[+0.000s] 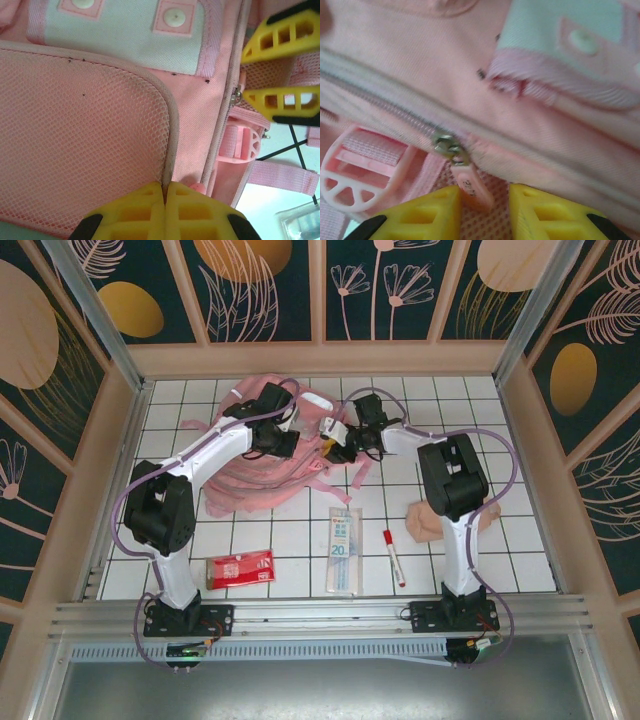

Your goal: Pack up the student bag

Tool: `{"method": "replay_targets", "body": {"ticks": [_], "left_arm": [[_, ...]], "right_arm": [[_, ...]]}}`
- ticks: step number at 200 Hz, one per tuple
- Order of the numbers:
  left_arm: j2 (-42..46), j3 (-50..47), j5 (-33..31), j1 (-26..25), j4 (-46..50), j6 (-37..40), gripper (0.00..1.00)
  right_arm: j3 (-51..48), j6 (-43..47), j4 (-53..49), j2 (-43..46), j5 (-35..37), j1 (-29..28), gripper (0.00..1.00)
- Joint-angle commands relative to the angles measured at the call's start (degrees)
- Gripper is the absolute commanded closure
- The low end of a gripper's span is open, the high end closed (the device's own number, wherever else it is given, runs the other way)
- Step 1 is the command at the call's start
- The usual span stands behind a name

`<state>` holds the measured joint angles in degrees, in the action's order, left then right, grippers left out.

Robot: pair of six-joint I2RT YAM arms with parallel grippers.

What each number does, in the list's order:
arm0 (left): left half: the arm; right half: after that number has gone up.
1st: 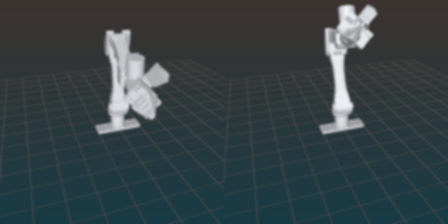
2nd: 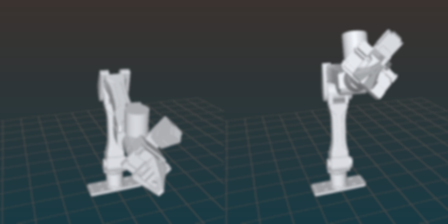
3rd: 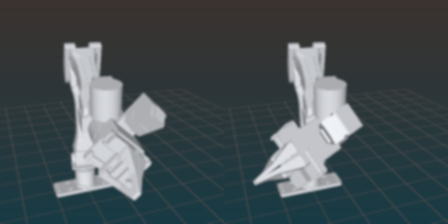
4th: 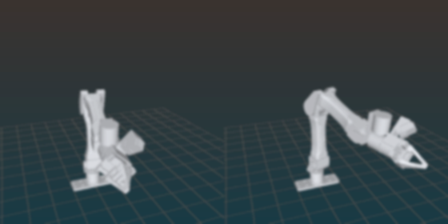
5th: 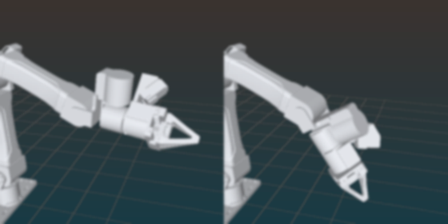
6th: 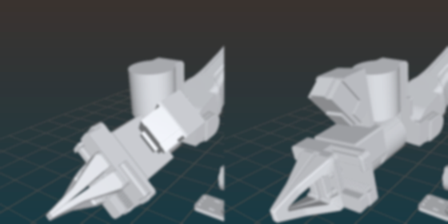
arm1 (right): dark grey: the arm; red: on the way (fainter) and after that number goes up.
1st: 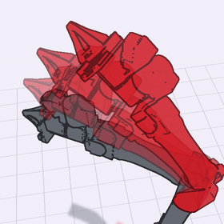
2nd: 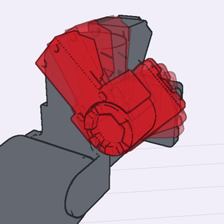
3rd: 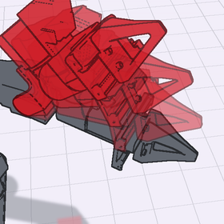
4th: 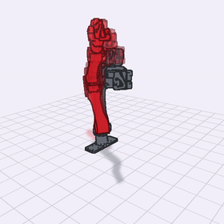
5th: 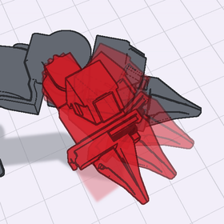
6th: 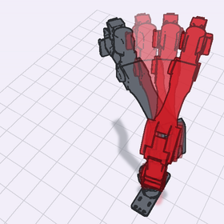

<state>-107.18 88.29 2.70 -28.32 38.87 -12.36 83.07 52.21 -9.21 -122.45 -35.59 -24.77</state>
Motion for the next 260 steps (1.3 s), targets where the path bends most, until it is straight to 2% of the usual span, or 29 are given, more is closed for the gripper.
{"method": "replay_targets", "body": {"ticks": [1, 22, 54, 72, 110, 122, 143, 170, 200, 207, 214, 247, 260], "left_arm": [[2.5, 3.2, 0.6, 0.27, -1.56, -1.85, 1.0], [2.85, 3.72, 2.08, 0.41, -2.03, -2.03, 1.0], [2.85, 3.32, 4.67, 0.37, -3.04, -3.03, 1.0], [2.89, 2.71, 5.56, 0.37, -3.81, -3.81, 1.0], [2.94, 2.43, 5.78, 0.54, -4.22, -4.73, 1.0], [2.96, 2.72, 4.75, 0.71, -4.03, -5.02, 1.0], [2.58, 3.11, 2.95, 1.47, -3.47, -5.92, 1.0], [1.97, 3.13, 4.7, 2.47, -4.0, -7.39, 1.0], [1.97, 2.63, 7.24, 2.65, -5.55, -8.6, 1.0], [1.97, 2.59, 7.47, 2.7, -5.55, -8.64, 1.0], [1.97, 2.59, 7.66, 2.67, -5.53, -8.55, 1.0], [2.49, 2.43, 7.97, 2.74, -5.24, -8.1, 1.0], [2.63, 2.42, 8.45, 2.75, -5.27, -7.86, 1.0]], "right_arm": [[-3.63, 2.11, -2.23, 3.32, 1.16, -0.93, 0.69], [-5.48, 1.42, 0.45, 4.48, 1.22, -0.98, 0.68], [-3.64, -2.22, 2.11, 3.3, -4.25, -1.28, 0.72], [-3.16, -2.98, 2.31, 3.05, -4.84, -1.91, 0.73], [-3.88, -2.3, 1.81, 4.64, -5.98, -1.86, 0.96], [-3.7, -1.55, 0.43, 5.51, -6.13, -1.69, 1.0], [-2.38, 0.33, -3.95, 7.41, -6.8, -1.66, 1.0], [-2.15, 0.01, -6.73, 8.82, -9.41, -1.65, 1.0], [-5.86, -5.75, -0.89, 10.68, -11.45, -1.95, 1.0], [-6.94, -8.21, 2.02, 11.09, -10.39, -1.94, 0.82], [-8.39, -10.44, 5.06, 11.61, -8.41, -1.77, 0.72], [-11.61, -15.37, 11.27, 12.2, -4.12, 0.23, 0.61], [-12.14, -16.42, 13.13, 11.66, -3.08, 0.3, 0.6]]}}
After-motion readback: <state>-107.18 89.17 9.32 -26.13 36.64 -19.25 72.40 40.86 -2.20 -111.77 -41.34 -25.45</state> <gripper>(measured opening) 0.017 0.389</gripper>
